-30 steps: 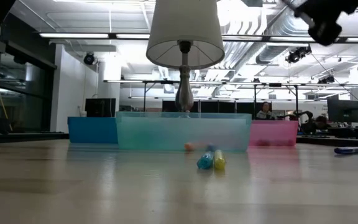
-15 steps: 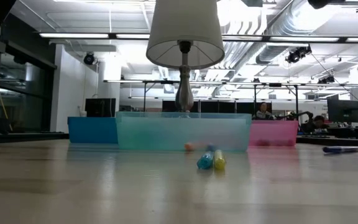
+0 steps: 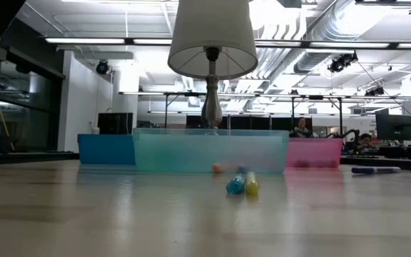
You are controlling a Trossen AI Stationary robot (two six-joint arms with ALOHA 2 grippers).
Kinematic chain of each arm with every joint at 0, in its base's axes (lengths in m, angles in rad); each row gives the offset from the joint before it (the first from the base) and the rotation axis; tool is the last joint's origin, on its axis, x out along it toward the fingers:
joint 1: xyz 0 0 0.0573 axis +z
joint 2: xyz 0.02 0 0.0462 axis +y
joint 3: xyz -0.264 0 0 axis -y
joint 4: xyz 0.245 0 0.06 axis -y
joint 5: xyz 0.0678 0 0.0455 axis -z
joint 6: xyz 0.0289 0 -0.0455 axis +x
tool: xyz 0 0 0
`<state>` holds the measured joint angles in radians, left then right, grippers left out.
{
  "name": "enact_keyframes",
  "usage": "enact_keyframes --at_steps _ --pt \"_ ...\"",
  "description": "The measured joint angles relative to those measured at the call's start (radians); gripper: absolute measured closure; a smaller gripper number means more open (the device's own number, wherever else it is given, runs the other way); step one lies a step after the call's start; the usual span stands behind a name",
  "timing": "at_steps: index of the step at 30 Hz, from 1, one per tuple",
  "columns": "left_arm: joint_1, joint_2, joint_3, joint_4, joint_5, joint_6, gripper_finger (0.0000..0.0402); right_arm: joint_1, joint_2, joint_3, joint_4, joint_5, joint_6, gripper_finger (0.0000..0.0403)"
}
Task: Pick & Place Markers
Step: Put the brown marker pen into the blue bin
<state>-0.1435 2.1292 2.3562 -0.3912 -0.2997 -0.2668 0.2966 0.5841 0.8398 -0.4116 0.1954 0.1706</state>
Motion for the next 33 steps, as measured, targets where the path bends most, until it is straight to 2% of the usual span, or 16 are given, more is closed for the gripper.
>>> enact_keyframes --at_steps 14,24,33 --pt "0.000 0.000 0.000 0.000 0.002 0.000 0.0278 0.000 0.140 -0.001 0.183 -0.027 -0.067 0.0388" --pt "0.001 0.000 0.000 -0.040 0.007 0.006 0.0278 0.000 0.102 -0.003 0.168 0.046 -0.082 0.0388" --pt "0.000 -0.002 0.000 -0.065 -0.023 0.027 0.0290 -0.002 0.095 -0.005 0.155 0.050 -0.077 0.0388"
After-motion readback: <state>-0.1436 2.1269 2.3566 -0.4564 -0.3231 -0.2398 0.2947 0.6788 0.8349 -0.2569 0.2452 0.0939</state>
